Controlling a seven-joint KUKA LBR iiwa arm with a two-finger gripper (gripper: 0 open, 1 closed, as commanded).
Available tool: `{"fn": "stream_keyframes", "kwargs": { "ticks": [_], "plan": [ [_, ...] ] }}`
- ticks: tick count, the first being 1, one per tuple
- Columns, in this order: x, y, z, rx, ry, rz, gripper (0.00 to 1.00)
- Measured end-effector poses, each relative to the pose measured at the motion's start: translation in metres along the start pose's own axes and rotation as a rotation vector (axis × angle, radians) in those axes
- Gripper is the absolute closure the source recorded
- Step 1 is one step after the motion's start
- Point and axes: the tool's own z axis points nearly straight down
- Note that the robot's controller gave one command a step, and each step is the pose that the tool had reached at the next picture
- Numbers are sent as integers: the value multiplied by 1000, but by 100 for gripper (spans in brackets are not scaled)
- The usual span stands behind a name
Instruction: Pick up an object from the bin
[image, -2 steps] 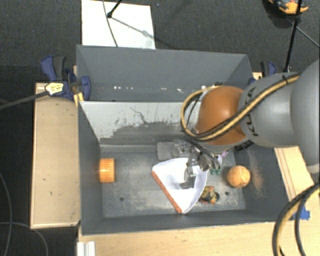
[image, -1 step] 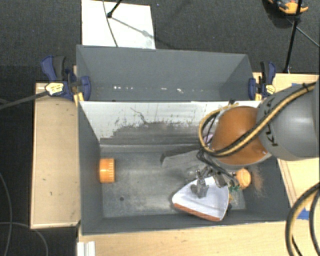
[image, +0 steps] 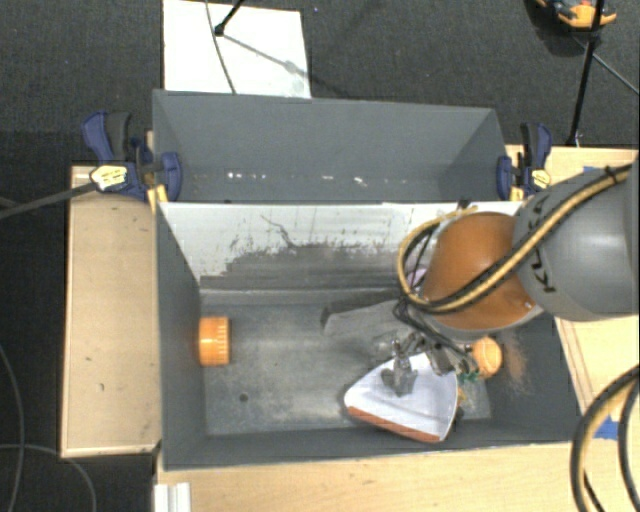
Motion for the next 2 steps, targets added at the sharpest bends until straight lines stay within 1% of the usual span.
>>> {"fn": "stream_keyframes", "kwargs": {
  "ticks": [1,2],
  "plan": [
    [0,0,-1,0,1,0,100],
    [-8,5,-44,0,0,-1,100]
  ]
}}
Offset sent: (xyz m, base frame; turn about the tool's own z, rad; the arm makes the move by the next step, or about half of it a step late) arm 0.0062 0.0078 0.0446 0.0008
